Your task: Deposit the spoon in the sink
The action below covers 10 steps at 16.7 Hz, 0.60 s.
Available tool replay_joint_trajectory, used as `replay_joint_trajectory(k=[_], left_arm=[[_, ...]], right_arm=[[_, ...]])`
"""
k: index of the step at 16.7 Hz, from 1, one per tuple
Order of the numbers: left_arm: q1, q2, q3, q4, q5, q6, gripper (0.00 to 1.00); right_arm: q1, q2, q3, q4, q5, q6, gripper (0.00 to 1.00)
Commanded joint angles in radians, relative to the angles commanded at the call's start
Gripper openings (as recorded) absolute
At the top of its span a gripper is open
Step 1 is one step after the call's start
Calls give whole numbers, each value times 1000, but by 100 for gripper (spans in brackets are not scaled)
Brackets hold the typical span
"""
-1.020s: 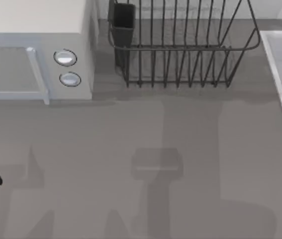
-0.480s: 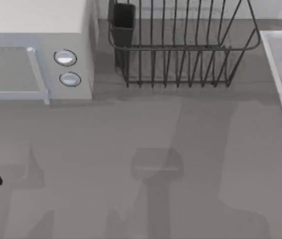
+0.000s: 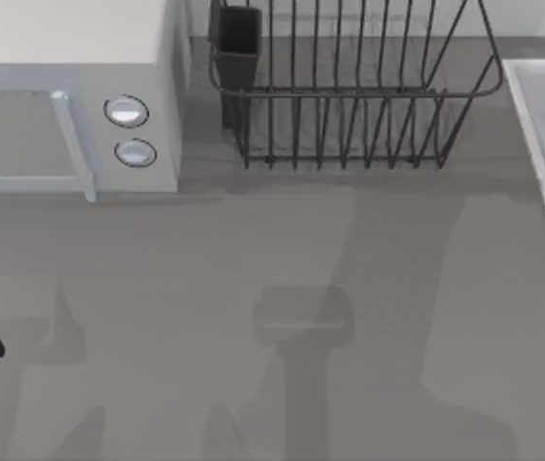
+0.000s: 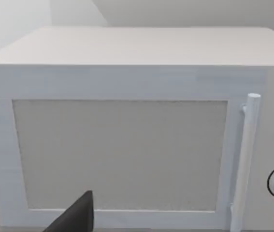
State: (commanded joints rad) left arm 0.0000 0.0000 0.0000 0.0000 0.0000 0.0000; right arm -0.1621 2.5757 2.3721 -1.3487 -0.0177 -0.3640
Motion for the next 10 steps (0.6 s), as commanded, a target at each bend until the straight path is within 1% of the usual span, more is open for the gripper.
replay_joint_trajectory(k=[10], left_arm=[[0,0,0,0,0,0,100]], right_arm=[[0,0,0,0,0,0,83]])
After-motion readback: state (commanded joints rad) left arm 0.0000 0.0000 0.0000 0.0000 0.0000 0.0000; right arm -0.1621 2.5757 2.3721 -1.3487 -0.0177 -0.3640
